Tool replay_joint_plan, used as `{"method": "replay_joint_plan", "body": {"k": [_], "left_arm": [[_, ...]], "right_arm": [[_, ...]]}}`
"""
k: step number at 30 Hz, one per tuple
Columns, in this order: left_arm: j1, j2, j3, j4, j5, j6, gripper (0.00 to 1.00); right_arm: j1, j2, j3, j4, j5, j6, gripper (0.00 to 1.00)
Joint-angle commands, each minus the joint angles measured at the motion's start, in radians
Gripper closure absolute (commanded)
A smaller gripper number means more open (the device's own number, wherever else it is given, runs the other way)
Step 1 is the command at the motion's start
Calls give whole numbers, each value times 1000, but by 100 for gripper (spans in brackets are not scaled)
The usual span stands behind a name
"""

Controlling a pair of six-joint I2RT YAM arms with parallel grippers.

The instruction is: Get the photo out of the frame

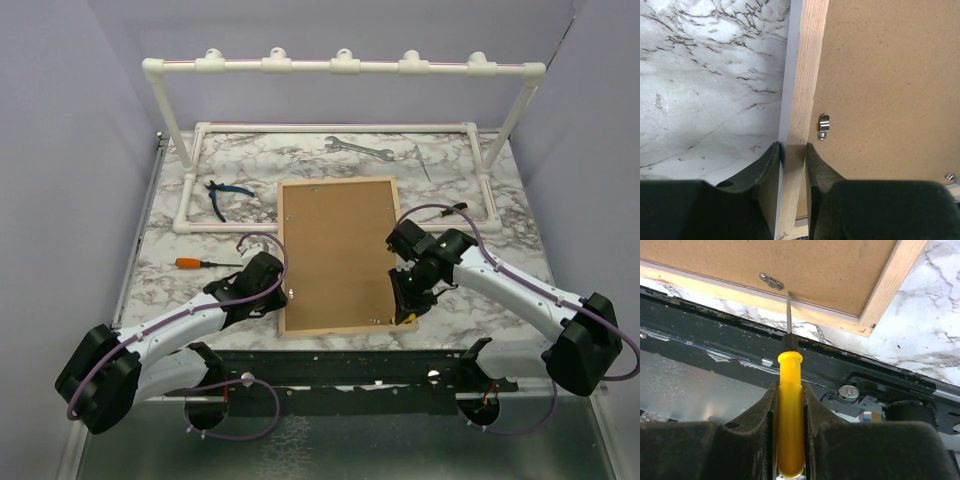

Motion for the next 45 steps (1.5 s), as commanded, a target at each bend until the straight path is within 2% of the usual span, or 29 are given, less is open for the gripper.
{"method": "replay_joint_plan", "body": {"k": [1,8,12,18,25,29,32,36,38,45], "left_arm": [[15,-4,-17,-8,-52,6,77],[17,-19,-11,-8,-46,8,77],[17,-27,-3,-8,-42,20,73],[17,-30,12,-8,-46,29,70],[18,-32,25,-11,-37,41,64],[17,-51,37,-25,-37,52,60],[18,-62,37,-25,-45,53,57],[17,-45,45,-23,-69,54,53],[17,-34,53,-16,-69,59,53],[17,-31,66,4,-90,82,50]], "right_arm": [[2,-7,18,-71,115,17,99],[2,-35,72,-59,125,22,99],[2,-62,108,-23,172,38,99],[1,-118,70,170,296,91,99],[2,-184,20,418,546,266,99],[-1,-218,14,493,709,321,99],[-6,-199,43,522,844,284,99],[-49,-75,139,503,974,205,99],[-121,-3,185,503,902,151,99],[-467,186,207,616,402,68,99]]}}
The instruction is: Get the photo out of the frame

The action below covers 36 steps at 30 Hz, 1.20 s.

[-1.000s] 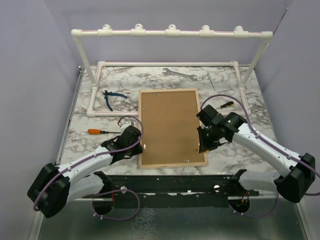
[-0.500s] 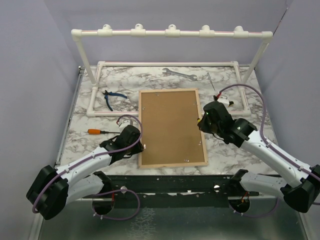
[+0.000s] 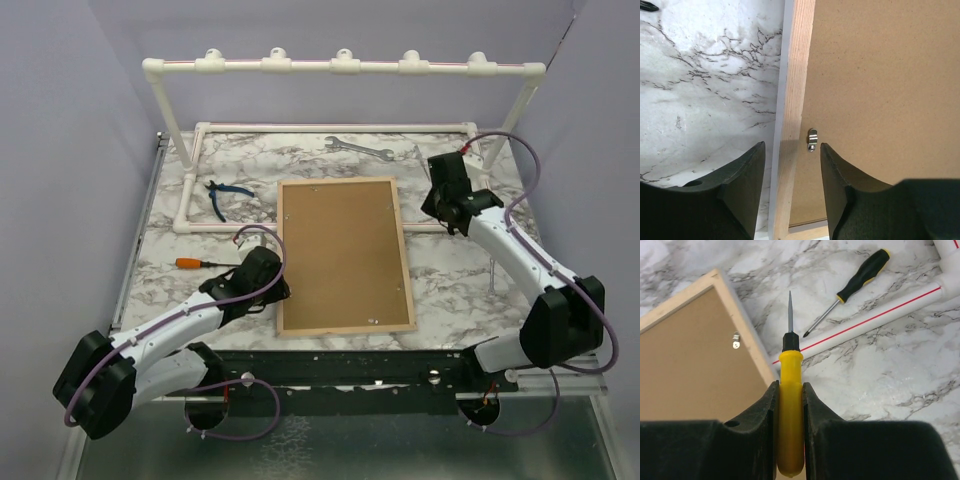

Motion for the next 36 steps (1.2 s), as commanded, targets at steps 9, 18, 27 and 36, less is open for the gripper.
{"method": "replay_joint_plan", "body": {"k": [9,18,27,36], "left_arm": [[5,-16,53,36,-68,59,47],[5,66,97,73,-68,104,47],[49,79,121,80,-35,129,47],[126,79,116,81,9,151,47]], "right_arm": [[-302,252,39,235,-546,-132,99],[-307,351,46,335,-539,-155,99],[-308,465,81,371,-465,-178,98],[-309,565,152,312,-362,-192,85]]}}
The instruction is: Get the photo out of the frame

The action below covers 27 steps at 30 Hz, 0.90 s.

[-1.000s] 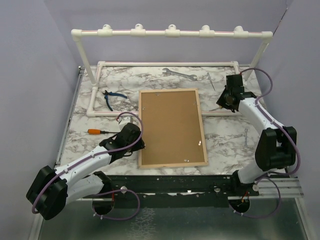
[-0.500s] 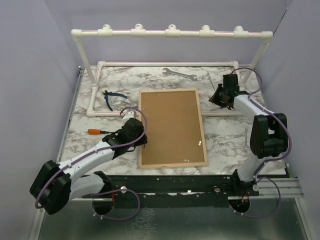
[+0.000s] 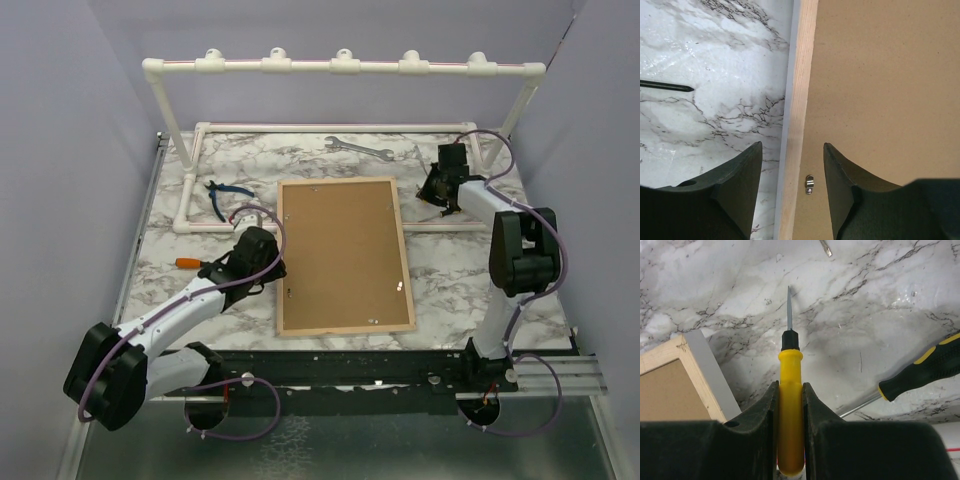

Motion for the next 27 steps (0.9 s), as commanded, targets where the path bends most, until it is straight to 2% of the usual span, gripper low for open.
{"method": "replay_joint_plan", "body": {"k": [1,4,12,17,27], "left_arm": [[31,-3,19,10,46,18,47],[42,-10,26,22,72,31,46],[48,-87,-8,10,133,-14,45],[49,-125,-24,5,161,-35,44],[50,-57,32,5,161,-15,44]], "right_arm": [[-8,64,33,-48,102,-23,82],[-12,72,39,-67,112,-41,77],[-12,5,-20,-44,103,-39,76],[-12,36,-5,-56,111,-42,68],[-12,-59,-29,-80,116,-54,65]]}}
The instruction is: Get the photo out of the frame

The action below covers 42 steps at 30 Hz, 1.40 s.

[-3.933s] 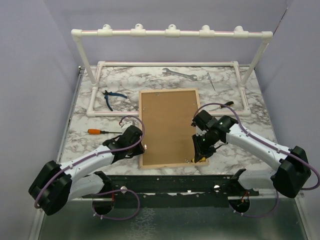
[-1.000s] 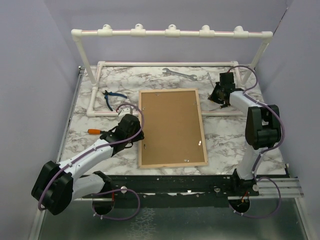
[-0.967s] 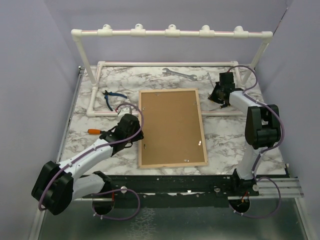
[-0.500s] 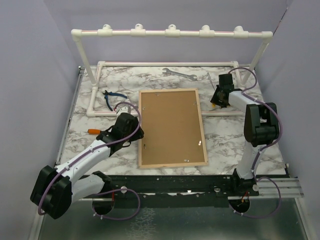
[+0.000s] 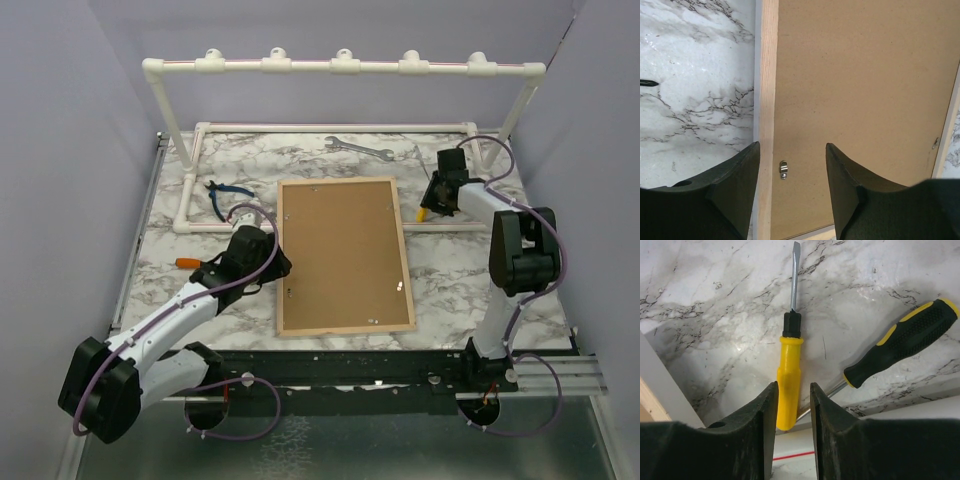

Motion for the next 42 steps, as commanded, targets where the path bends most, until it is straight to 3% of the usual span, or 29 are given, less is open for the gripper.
{"method": "replay_joint_plan", "body": {"k": [1,5,11,18,21,25,27,36,42], "left_arm": [[6,44,42,5,20,15,44],[6,60,55,5,15,24,43],[9,106,66,18,5,41,42],[14,136,74,43,-14,56,43],[17,147,75,48,-24,63,44],[21,168,74,62,-26,68,44],[21,178,70,71,-28,69,44],[26,235,52,116,-56,70,47],[26,287,47,132,-66,74,52]], "right_arm": [[-7,-101,-25,-31,27,-18,65],[-7,-173,-54,-41,-36,-14,62],[8,-350,-174,31,-277,12,51],[144,-558,-285,24,-330,-4,45],[216,-640,-346,32,-342,-7,34],[315,-762,-451,87,-368,-12,10],[355,-810,-494,102,-367,-14,5],[426,-949,-596,82,-378,-49,5],[434,-934,-598,96,-420,-65,9]]}}
